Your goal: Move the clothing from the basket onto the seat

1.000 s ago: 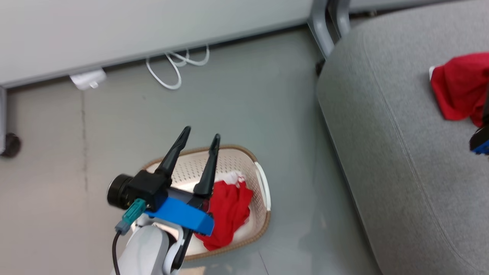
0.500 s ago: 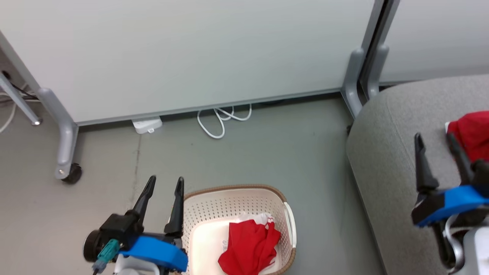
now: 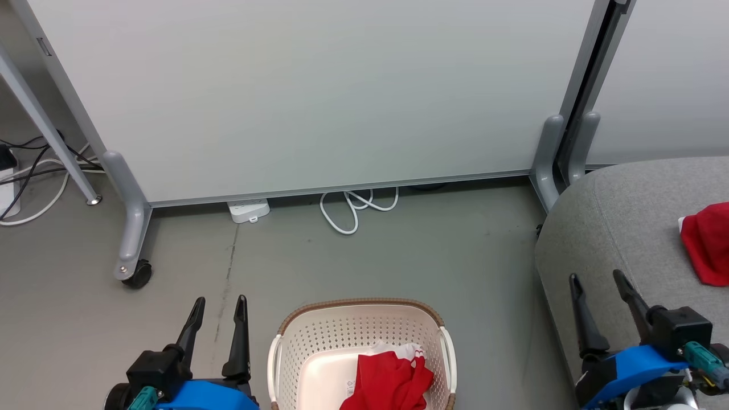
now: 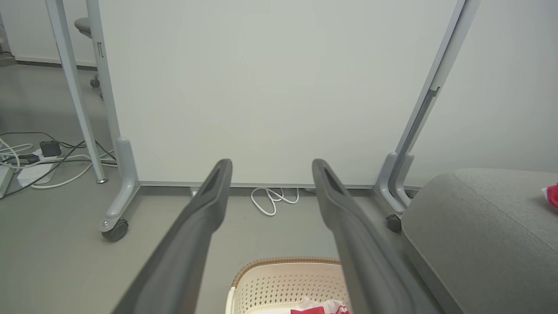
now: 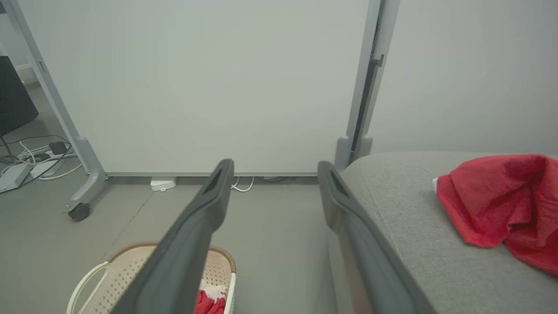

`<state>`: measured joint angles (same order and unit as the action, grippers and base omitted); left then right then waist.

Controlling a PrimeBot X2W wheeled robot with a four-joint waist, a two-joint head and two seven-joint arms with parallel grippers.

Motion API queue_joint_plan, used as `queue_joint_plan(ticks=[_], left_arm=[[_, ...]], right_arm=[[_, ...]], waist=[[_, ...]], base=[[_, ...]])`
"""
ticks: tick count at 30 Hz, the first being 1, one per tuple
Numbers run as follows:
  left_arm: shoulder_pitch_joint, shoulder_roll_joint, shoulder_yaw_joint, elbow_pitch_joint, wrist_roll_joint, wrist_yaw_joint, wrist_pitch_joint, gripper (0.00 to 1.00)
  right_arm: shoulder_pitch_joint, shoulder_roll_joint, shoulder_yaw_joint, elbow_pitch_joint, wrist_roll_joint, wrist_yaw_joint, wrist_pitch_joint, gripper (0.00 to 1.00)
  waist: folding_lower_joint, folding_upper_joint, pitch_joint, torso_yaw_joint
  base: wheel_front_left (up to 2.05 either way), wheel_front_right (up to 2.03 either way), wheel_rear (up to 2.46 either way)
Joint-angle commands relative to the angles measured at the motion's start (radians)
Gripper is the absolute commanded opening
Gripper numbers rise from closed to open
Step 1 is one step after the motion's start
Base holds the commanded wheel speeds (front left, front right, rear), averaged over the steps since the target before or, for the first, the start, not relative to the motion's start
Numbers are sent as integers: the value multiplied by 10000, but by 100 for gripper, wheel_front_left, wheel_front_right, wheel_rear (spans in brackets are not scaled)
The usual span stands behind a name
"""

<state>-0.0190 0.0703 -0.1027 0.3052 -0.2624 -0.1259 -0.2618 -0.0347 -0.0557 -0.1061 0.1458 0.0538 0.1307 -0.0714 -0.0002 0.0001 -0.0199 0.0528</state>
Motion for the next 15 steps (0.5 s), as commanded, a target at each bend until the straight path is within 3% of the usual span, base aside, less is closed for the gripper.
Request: queue_joint_plan(ticks=[1, 15], left_arm=[[125, 0, 95, 41, 94, -68, -48, 100], [0, -57, 110, 197, 130, -69, -48, 100]], right_arm=[[166, 49, 111, 64, 87, 1, -53, 100], [211, 59, 473, 178, 282, 1, -61, 100]], waist=[[2, -1, -16, 22], [2, -1, 36, 60]], base=[[0, 0, 0], [0, 0, 0]])
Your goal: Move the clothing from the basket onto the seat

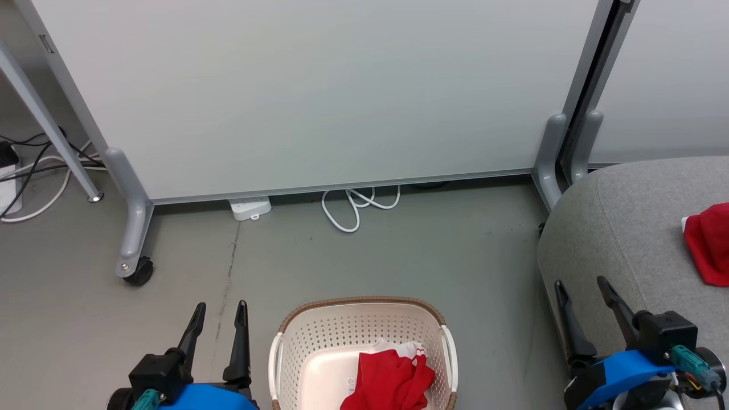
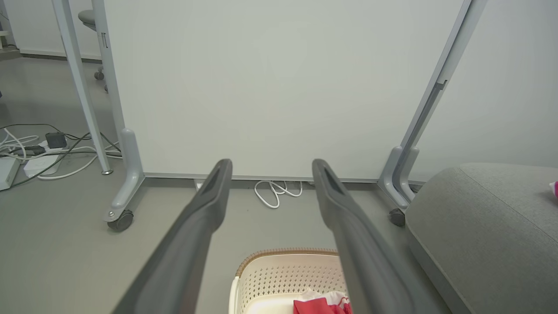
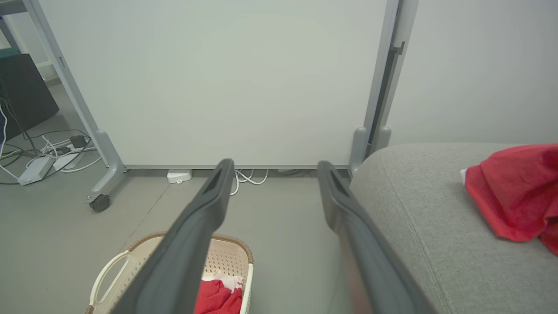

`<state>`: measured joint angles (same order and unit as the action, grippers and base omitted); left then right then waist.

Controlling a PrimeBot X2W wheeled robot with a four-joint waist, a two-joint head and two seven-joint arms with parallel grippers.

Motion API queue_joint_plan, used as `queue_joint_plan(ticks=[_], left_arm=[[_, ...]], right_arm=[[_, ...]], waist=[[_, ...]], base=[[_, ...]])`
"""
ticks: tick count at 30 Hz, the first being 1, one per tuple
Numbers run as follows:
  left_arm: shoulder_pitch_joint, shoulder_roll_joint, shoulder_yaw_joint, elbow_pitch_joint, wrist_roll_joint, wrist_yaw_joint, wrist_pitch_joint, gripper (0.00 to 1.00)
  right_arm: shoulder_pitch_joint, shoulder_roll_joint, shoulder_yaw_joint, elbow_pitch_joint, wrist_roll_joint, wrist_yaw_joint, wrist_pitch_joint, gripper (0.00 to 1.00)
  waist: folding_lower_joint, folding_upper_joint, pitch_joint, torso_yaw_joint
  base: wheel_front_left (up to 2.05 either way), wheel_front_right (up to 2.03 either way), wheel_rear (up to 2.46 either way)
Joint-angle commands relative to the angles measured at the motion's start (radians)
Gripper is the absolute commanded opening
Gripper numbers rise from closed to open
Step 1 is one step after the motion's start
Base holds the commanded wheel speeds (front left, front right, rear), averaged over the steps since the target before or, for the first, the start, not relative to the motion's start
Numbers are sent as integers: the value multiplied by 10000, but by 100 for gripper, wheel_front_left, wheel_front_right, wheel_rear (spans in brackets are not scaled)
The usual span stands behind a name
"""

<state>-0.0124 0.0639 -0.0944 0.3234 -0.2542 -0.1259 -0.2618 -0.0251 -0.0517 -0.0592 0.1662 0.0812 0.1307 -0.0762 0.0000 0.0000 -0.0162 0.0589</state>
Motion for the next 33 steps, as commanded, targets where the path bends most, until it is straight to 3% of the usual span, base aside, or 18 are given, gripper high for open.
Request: queue_joint_plan(ticks=[1, 9, 15, 25, 33], left_arm=[[-67, 5, 22, 20, 45, -69, -48, 100], [-171, 84, -15, 122, -81, -69, -48, 100], [-559, 208, -162, 180, -153, -69, -48, 100], [-2449, 480, -950, 662, 136, -69, -48, 100], [-4557, 884, -1970, 2166, -41, -69, -48, 100]], right_arm=[[121, 19, 7, -20, 11, 1, -18, 100], [45, 18, 86, -85, -117, 1, 1, 100], [-437, 16, 205, -336, -202, 1, -33, 100], [-2014, 10, 700, -1037, -626, 1, -175, 100], [-3475, 17, 978, -1478, -765, 1, -405, 100]], waist=[[0, 0, 10, -1], [0, 0, 194, -121], [0, 0, 960, -423], [0, 0, 3893, -1135], [0, 0, 6318, -1758]], base=[[0, 0, 0], [0, 0, 0], [0, 0, 0], [0, 0, 0], [0, 0, 0]])
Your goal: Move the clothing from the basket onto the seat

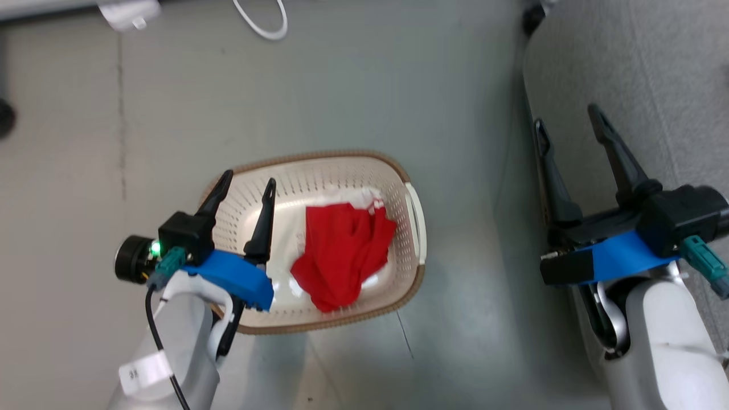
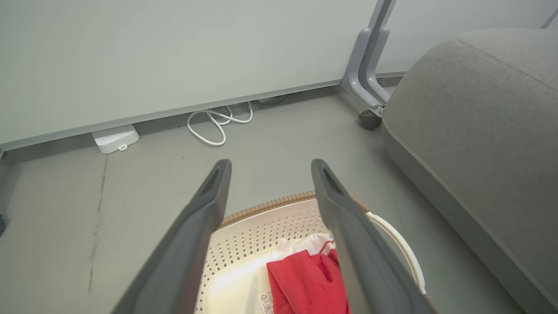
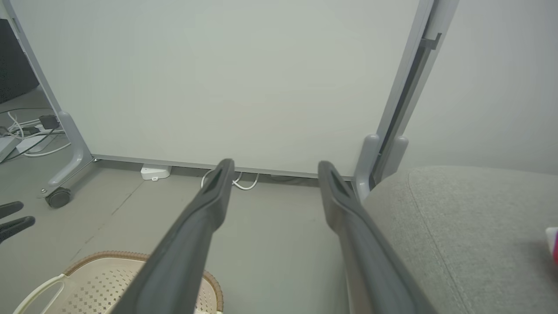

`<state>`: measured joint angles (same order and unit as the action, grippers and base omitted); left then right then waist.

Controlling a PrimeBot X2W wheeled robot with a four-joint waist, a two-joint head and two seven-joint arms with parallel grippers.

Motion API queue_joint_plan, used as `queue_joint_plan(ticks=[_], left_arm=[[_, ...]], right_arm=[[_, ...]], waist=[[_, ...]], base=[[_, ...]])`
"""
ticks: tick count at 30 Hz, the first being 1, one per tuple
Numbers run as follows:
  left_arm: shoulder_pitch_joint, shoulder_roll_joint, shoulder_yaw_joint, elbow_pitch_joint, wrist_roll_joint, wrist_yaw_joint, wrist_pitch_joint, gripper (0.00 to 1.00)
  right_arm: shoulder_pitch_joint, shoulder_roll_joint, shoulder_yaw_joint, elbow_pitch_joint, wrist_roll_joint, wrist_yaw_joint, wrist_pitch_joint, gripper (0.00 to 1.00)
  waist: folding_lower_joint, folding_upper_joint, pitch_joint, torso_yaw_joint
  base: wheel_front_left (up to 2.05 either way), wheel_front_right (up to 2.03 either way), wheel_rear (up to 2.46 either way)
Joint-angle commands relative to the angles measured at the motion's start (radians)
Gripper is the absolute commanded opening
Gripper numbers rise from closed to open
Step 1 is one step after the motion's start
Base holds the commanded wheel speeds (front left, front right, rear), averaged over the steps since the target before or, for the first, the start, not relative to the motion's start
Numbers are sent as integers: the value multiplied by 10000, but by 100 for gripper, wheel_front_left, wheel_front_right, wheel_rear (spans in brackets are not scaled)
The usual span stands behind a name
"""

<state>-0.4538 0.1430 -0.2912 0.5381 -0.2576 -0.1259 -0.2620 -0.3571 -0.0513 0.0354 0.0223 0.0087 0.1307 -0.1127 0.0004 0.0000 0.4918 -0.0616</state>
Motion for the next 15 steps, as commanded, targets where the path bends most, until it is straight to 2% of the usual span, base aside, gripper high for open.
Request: queue_joint_plan(ticks=[1, 15], left_arm=[[-425, 120, -125, 253, -59, -69, -46, 100], [-3184, 410, -1623, 3710, -896, -68, 346, 100]], right_arm=[[-318, 11, 79, -49, -28, 1, -72, 100], [-1620, 15, 1053, 140, 535, 1, -665, 100]], waist=[[-4, 0, 1480, -632], [-4, 0, 3811, -1601]], base=[[0, 0, 0], [0, 0, 0]])
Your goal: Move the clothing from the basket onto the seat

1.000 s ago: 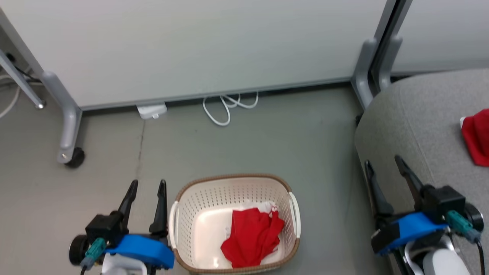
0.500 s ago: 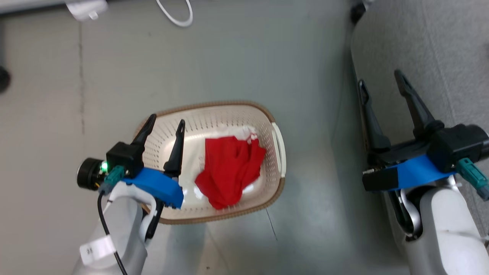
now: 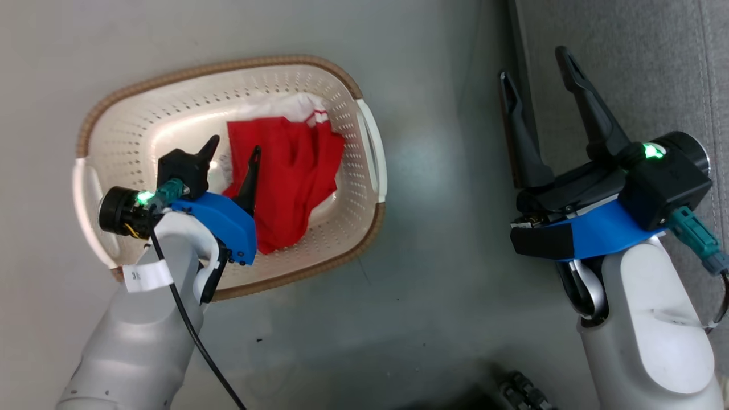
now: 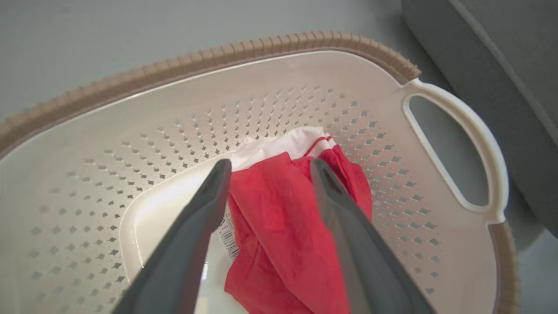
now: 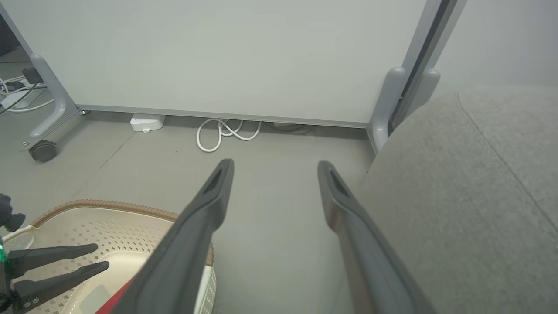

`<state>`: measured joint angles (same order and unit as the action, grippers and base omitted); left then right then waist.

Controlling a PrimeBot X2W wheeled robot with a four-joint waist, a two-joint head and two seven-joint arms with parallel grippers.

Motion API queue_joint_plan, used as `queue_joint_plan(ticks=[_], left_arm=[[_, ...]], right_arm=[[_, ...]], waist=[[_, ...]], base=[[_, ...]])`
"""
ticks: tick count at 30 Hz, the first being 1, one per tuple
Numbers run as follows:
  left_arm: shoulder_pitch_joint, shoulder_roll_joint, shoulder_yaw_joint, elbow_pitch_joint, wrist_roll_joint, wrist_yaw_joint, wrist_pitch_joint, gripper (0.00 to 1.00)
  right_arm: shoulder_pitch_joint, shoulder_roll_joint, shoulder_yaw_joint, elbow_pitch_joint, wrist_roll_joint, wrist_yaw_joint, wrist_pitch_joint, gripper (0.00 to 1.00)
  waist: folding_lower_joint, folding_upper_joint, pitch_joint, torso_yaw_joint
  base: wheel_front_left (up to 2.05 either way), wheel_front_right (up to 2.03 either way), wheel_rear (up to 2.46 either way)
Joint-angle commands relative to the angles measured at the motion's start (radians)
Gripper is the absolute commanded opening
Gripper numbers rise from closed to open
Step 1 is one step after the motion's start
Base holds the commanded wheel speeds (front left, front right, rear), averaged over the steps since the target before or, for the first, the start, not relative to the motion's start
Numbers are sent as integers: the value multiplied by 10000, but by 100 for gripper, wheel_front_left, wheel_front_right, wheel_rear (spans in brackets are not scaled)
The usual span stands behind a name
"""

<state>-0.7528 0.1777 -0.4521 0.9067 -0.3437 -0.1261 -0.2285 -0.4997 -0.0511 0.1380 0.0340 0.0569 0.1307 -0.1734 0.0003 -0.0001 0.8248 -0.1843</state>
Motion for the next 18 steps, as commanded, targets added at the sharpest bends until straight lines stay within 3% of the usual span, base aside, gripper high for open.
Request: queue_joint_plan(ticks=[1, 18], left_arm=[[-305, 66, -103, 191, -123, -66, 55, 100], [-1125, 91, -1879, 1135, -2060, -66, 780, 100]], right_arm=[[-233, 13, 65, 49, 92, 1, -102, 100], [-774, 11, 678, 523, 608, 1, -593, 100]], waist=[[-3, 1, 583, -410], [-3, 1, 1466, -781]], base=[[0, 0, 0], [0, 0, 0]])
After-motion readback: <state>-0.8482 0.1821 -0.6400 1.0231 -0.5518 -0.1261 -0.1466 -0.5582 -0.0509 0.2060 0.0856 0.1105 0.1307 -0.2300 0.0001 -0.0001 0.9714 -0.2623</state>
